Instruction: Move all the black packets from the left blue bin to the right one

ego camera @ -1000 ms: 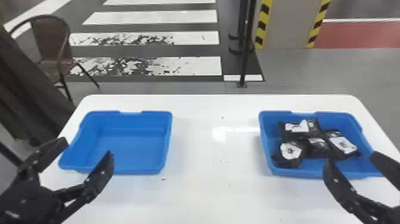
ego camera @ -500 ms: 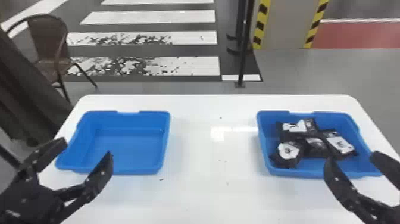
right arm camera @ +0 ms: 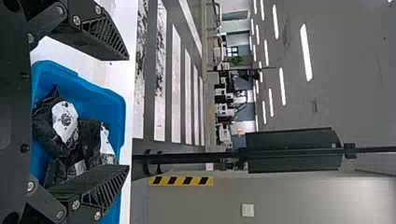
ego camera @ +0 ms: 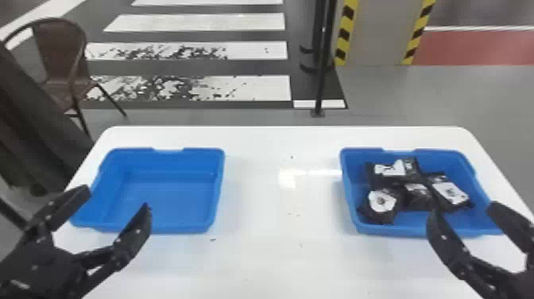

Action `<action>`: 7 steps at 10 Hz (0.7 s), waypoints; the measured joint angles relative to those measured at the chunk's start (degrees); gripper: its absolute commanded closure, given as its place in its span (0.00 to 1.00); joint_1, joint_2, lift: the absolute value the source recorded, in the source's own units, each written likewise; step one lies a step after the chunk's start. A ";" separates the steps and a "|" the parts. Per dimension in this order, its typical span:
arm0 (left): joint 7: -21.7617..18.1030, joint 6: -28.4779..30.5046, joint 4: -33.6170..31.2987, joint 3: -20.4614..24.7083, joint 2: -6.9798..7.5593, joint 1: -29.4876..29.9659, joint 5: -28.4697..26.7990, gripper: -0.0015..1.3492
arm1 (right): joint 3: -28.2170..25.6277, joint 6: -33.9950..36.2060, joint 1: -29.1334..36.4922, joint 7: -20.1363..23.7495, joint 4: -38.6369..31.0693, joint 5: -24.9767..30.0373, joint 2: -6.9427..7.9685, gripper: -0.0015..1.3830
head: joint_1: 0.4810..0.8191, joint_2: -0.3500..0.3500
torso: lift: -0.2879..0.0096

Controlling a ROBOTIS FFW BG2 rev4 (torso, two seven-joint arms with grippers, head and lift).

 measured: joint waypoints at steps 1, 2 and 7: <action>0.00 0.48 0.00 -0.13 0.00 -0.05 0.03 0.11 | 0.02 -0.03 -0.12 0.00 0.13 -0.14 0.00 0.15 | 0.63 0.55 | 0.50; 0.00 0.82 0.00 -0.20 0.00 -0.25 0.03 0.11 | 0.08 -0.04 -0.22 0.00 0.18 -0.26 0.00 0.15 | 0.63 0.55 | 0.50; 0.00 1.52 0.00 -0.48 0.00 -0.60 0.06 0.11 | 0.23 -0.31 -0.66 0.00 0.75 -0.64 0.00 0.15 | 0.63 0.55 | 0.50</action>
